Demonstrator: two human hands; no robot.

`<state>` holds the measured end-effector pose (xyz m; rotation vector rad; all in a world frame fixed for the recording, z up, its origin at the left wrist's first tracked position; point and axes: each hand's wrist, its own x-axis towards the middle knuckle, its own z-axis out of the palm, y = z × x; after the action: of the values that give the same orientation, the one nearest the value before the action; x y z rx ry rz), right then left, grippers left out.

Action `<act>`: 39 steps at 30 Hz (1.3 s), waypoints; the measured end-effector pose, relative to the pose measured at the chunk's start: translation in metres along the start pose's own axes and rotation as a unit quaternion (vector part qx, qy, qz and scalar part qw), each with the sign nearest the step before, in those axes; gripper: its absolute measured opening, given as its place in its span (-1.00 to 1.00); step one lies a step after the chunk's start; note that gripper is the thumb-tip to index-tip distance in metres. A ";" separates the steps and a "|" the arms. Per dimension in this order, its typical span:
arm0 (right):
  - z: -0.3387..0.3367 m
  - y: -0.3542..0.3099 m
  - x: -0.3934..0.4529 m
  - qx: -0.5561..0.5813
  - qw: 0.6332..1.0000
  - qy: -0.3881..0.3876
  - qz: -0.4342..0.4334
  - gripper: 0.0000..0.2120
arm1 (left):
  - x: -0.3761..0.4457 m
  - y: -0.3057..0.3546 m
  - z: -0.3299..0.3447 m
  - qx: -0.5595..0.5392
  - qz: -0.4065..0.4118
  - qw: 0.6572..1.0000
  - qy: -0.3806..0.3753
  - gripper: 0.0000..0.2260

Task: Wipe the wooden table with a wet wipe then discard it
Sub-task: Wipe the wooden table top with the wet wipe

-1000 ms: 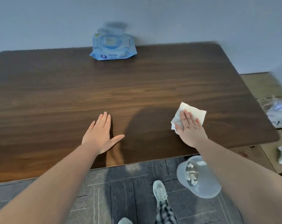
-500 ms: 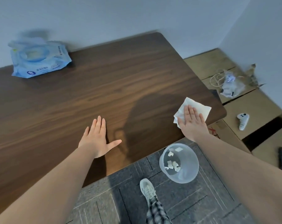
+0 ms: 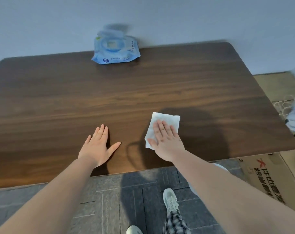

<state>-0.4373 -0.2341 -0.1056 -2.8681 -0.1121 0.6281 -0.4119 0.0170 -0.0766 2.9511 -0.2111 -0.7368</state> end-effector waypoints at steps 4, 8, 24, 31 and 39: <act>0.013 -0.099 0.029 -0.027 0.995 -0.018 -0.094 -0.36 | -0.039 -0.093 0.000 0.009 -0.101 0.995 -0.004 -0.13; 0.026 -0.179 0.043 -0.050 0.985 -0.032 -0.165 -0.36 | -0.077 -0.178 0.005 0.029 -0.200 0.979 -0.039 0.10; 0.065 -0.385 0.093 -0.112 0.944 -0.021 -0.310 -0.35 | -0.094 -0.240 0.043 -0.079 -0.215 0.973 0.035 0.21; 0.057 -0.370 0.082 -0.146 0.926 -0.053 -0.344 -0.33 | -0.094 -0.238 0.037 -0.070 -0.218 0.973 -0.002 0.20; 0.038 -0.258 0.042 -0.154 0.935 -0.079 -0.310 -0.32 | -0.093 -0.217 0.006 0.024 -0.183 0.980 -0.070 0.15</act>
<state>-0.4233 0.0297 -0.1011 -2.7963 -1.1787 0.7436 -0.4721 0.2451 -0.0653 3.0202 0.3184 -0.9939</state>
